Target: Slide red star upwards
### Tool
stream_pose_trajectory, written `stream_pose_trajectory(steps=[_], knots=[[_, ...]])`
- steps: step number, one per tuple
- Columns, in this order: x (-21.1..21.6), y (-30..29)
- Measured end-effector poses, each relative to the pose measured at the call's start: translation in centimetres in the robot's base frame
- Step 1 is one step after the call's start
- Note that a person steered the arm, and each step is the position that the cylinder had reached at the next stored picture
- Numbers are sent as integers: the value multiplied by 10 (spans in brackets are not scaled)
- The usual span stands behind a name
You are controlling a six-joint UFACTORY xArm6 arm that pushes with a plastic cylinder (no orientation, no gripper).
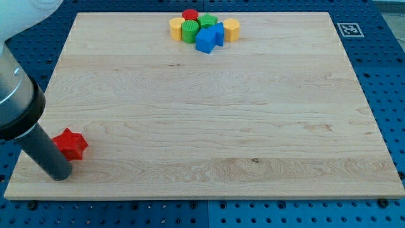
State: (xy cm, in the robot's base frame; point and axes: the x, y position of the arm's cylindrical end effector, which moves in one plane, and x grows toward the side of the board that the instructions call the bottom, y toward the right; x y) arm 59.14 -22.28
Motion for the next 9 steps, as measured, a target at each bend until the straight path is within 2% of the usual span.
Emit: stream_pose_trajectory(steps=[3, 4, 6, 9], knots=[[-3, -17], [-25, -12], [-67, 10], [-66, 87]])
